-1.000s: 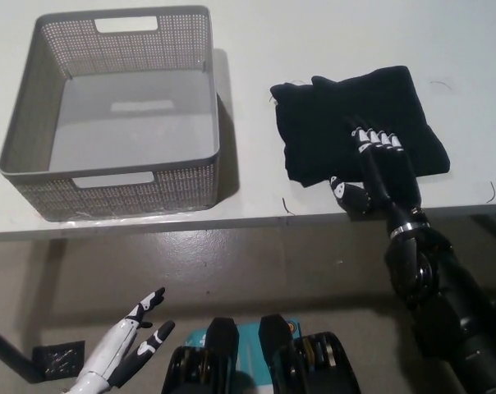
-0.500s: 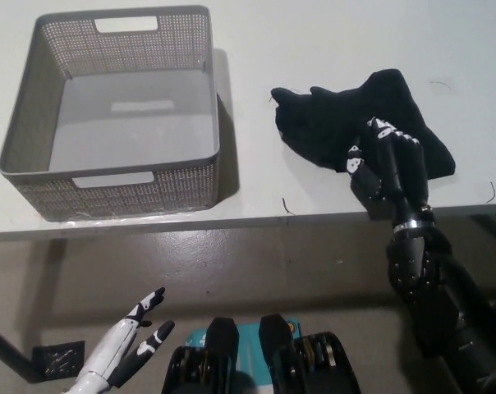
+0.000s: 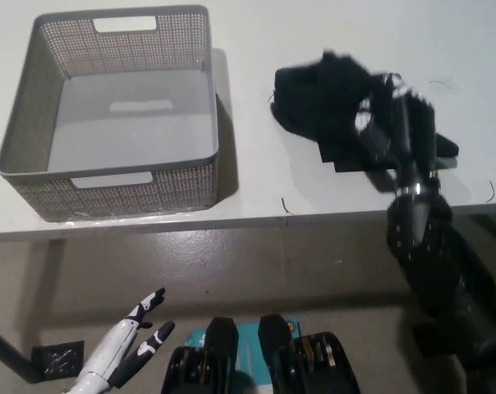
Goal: Use the right hand to pick up a t shirt on the right hand side and place it into a contianer on the left side
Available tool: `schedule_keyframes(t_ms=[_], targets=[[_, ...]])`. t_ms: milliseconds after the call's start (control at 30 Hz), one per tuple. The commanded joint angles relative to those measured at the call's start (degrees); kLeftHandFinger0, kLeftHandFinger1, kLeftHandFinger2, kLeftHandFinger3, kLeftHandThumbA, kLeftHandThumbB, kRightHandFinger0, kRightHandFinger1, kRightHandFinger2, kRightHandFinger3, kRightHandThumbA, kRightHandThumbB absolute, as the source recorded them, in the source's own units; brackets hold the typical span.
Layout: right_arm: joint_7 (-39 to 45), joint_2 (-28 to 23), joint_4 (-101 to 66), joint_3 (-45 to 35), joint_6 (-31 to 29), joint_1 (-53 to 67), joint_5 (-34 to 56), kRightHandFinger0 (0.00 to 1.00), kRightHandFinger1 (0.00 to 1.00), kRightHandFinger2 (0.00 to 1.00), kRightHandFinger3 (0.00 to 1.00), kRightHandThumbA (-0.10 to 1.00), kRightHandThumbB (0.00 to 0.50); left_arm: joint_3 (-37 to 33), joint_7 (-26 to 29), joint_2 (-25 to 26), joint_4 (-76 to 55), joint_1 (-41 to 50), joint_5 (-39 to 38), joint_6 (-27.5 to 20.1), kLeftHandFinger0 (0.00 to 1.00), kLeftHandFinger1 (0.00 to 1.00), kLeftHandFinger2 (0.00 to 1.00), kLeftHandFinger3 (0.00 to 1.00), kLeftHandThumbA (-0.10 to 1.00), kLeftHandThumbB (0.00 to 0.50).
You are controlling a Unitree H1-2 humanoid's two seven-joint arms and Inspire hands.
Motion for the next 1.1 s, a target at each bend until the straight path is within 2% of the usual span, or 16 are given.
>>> schedule_keyframes(t_ms=[0,67,100,133,233,300,367,400,567,633,667,767,800,867,1000,1067], targets=[[-2.2,0.2,-3.1,-1.4,-0.4,-10.0,2.3,0.44,0.49,0.63,0.64,-0.1,0.252,0.2,1.0,0.3,-0.9,0.1,0.8,-0.6,0.86,0.98,1.0,1.0,1.0,0.347],[-2.5,0.3,-3.3,-1.6,-0.5,-10.6,2.3,0.46,0.47,0.61,0.62,-0.1,0.275,0.2,0.8,0.3,-1.1,0.2,0.7,-0.4,0.87,0.99,1.0,1.0,1.0,0.344],[-2.9,0.3,-3.6,-1.7,-0.4,-11.7,2.3,0.51,0.49,0.63,0.65,-0.1,0.257,0.2,0.6,0.3,-1.3,0.2,0.6,-0.2,0.87,0.99,1.0,1.0,1.0,0.345],[-3.8,0.5,-3.2,-1.8,-0.6,-12.6,2.1,0.47,0.45,0.59,0.61,-0.1,0.295,0.2,0.6,0.3,-1.3,0.2,0.6,-0.1,0.87,0.99,1.0,1.0,1.0,0.346],[-2.2,1.0,-4.5,-2.5,-0.3,-14.1,3.4,0.42,0.5,0.65,0.62,-0.1,0.265,-0.1,0.8,0.2,-1.3,0.2,1.1,-0.6,0.85,0.99,1.0,1.0,1.0,0.337],[-1.5,1.6,-5.2,-3.0,0.5,-15.0,4.2,0.38,0.49,0.63,0.61,-0.1,0.255,-0.2,0.7,0.0,-0.9,0.2,0.9,-0.8,0.85,0.98,1.0,1.0,1.0,0.358],[-1.2,1.9,-5.8,-3.4,1.1,-15.2,4.6,0.39,0.49,0.63,0.61,-0.1,0.249,-0.4,0.7,0.0,-0.9,0.2,1.0,-0.9,0.84,0.98,1.0,1.0,1.0,0.373],[-1.5,2.8,-5.5,-3.5,2.1,-16.2,4.6,0.4,0.51,0.64,0.61,-0.1,0.268,-0.5,0.6,0.1,-0.9,0.2,1.3,-0.6,0.84,0.99,1.0,1.0,1.0,0.41],[-2.9,4.8,-3.0,-2.3,2.5,-19.7,3.4,0.4,0.47,0.6,0.59,-0.1,0.299,-1.1,0.7,-0.4,-1.4,0.2,2.8,0.8,0.78,0.96,1.0,1.0,1.0,0.416],[-1.4,6.3,-2.5,-1.9,3.7,-22.1,3.8,0.42,0.45,0.6,0.59,-0.1,0.292,-1.3,0.0,-1.2,-1.8,0.2,1.8,1.3,0.76,0.94,1.0,1.0,1.0,0.411],[-0.7,8.4,-0.8,-1.2,3.1,-24.8,4.0,0.36,0.41,0.6,0.59,-0.1,0.288,-1.7,1.2,-1.4,-1.4,-0.1,3.5,0.4,0.76,0.92,1.0,1.0,1.0,0.377],[1.5,10.5,-0.3,-0.9,3.0,-27.1,5.2,0.4,0.47,0.65,0.62,-0.1,0.277,-2.2,0.2,-1.9,-1.2,-0.4,3.0,0.3,0.78,0.93,1.0,1.0,1.0,0.358],[2.9,13.1,1.5,-0.7,3.3,-29.5,6.1,0.45,0.52,0.69,0.64,-0.1,0.244,-2.4,-0.8,-1.8,-0.8,-0.7,2.0,-0.1,0.79,0.93,1.0,1.0,1.0,0.356],[3.9,15.5,2.4,-0.1,3.4,-31.0,6.4,0.46,0.52,0.69,0.65,-0.1,0.225,-2.9,-1.4,-1.9,-0.9,-1.0,2.1,0.2,0.81,0.95,1.0,1.0,1.0,0.358],[3.2,18.9,6.1,1.2,4.8,-33.5,5.6,0.38,0.47,0.65,0.64,-0.1,0.234,-4.3,-2.8,-2.3,-1.9,-1.0,2.1,0.9,0.89,0.99,1.0,1.0,1.0,0.296],[2.6,20.1,8.7,1.9,4.7,-34.9,5.4,0.4,0.48,0.65,0.64,-0.1,0.24,-5.1,-2.8,-2.4,-1.7,-1.6,2.7,0.8,0.91,1.0,1.0,1.0,1.0,0.303]])
